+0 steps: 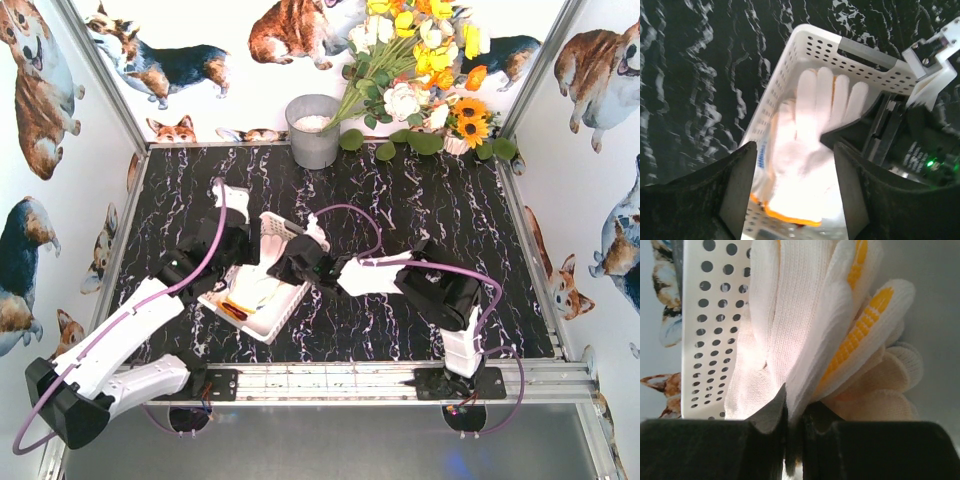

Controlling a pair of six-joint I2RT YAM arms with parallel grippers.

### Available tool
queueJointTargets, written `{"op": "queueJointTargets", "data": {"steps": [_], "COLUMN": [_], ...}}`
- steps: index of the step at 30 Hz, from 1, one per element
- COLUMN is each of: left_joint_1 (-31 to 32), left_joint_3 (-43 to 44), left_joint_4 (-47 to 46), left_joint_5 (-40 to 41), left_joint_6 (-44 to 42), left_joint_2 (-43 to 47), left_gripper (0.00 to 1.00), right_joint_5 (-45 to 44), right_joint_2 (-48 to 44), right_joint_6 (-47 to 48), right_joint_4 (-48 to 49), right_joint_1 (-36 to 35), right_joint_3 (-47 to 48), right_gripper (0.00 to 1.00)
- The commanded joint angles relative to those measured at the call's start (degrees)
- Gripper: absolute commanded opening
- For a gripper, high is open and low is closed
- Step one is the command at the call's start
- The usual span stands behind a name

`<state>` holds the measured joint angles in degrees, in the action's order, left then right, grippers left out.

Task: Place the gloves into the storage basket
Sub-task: Place the glove in the bin.

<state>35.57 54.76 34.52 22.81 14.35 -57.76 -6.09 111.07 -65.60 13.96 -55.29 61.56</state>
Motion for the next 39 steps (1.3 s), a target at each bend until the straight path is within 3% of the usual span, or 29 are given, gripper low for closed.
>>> {"op": "queueJointTargets", "data": {"steps": [1, 7, 13, 24, 34, 39], "left_joint_1": [-1.5, -2.1, -2.1, -2.3, -3.1, -3.1], "left_joint_3": [-5.6, -10.1, -17.0, -26.1, -25.8, -23.6], "left_joint_4": [-5.8, -9.3, -10.0, -20.7, -18.1, -17.7], "left_joint_5": [-3.5, -6.1, -1.4, -6.0, -3.5, -5.9], "left_joint_6": [17.2, 23.5, 27.4, 30.5, 26.9, 25.7], "left_joint_2": [1.5, -0.9, -0.3, -2.5, -2.9, -1.0], "left_gripper": [0.53, 0.34, 0.2, 0.19, 0.19, 0.24], "right_joint_5": [-6.8, -8.0, -9.5, -11.8, -16.6, -11.3], "right_joint_2": [-2.5, -3.3, -5.0, -8.5, -13.8, -12.1], "right_joint_6": [-1.8, -1.3, 2.3, 7.1, 13.4, 17.3], "right_joint_4": [-7.8, -10.6, -16.4, -23.9, -29.2, -24.8], "right_joint_1": [-1.9, -2.3, -2.3, -2.3, -2.3, -2.2], "right_joint_3": [3.5, 4.7, 7.5, 9.5, 10.0, 11.3], "right_gripper": [0.0, 0.0, 0.15, 0.42, 0.41, 0.39]}}
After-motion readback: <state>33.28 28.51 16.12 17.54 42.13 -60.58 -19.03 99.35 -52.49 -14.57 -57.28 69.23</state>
